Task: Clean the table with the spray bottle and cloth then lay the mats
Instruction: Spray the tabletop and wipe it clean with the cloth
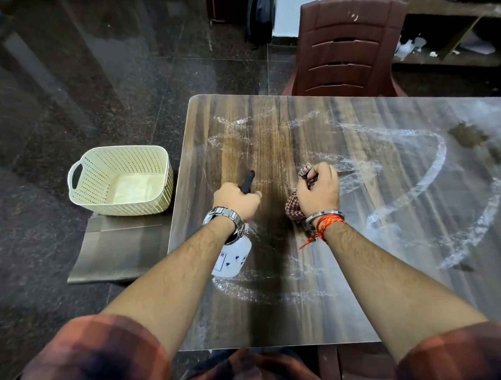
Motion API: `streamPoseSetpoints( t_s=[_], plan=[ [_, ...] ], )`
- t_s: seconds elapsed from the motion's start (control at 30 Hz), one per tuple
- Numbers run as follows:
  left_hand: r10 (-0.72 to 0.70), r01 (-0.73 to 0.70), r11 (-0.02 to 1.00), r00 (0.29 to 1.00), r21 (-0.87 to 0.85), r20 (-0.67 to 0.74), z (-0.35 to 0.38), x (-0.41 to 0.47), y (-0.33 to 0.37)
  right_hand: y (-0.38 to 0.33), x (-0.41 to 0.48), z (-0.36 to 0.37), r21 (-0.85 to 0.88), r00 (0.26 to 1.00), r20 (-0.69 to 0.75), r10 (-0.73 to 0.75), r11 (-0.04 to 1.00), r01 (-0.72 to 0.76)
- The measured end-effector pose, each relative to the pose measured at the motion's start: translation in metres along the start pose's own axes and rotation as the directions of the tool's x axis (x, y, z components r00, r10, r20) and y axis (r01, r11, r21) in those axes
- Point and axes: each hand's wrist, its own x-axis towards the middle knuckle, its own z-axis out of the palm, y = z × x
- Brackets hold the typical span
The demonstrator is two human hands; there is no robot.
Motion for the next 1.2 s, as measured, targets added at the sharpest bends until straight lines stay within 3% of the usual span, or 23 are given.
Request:
streamPoseSetpoints(
  t_s=[0.47,0.63,0.73,0.83,0.93,1.0,1.07,1.2],
  plan=[
    [0.044,-0.049,0.998,0.990,0.037,0.134,0.035,-0.004,0.039,0.021,0.003,-0.027,0.015,0.990,-0.138,0.038,0.999,-0.036],
    [0.002,-0.004,1.000,0.998,0.027,0.062,0.030,0.002,0.033,0.023,0.012,-0.022,-0.020,0.987,-0.082,0.138,0.990,-0.140],
    [-0.040,0.041,0.999,0.998,-0.030,0.048,0.020,0.009,0.030,0.004,0.028,-0.015,0.137,0.988,-0.107,0.113,0.986,-0.098],
    [-0.069,0.068,0.996,0.997,-0.054,-0.017,0.009,0.015,0.028,-0.010,0.036,-0.002,0.316,0.994,-0.023,0.108,0.944,-0.096],
    [-0.094,0.085,0.992,0.991,-0.090,-0.099,0.000,0.024,0.022,0.017,0.031,0.029,0.048,0.989,0.144,-0.026,0.999,0.020],
    [-0.113,0.102,0.991,0.986,-0.086,-0.126,-0.004,0.029,0.015,0.037,0.023,0.055,-0.120,0.905,0.413,-0.105,0.978,0.169],
    [-0.119,0.109,0.991,0.982,-0.080,-0.143,-0.009,0.036,0.007,0.046,0.017,0.074,-0.223,0.791,0.606,-0.084,0.937,0.270],
    [-0.116,0.102,0.990,0.982,-0.097,-0.146,-0.020,0.054,-0.007,0.052,0.018,0.090,-0.372,0.811,0.557,-0.179,0.819,0.437]
  ],
)
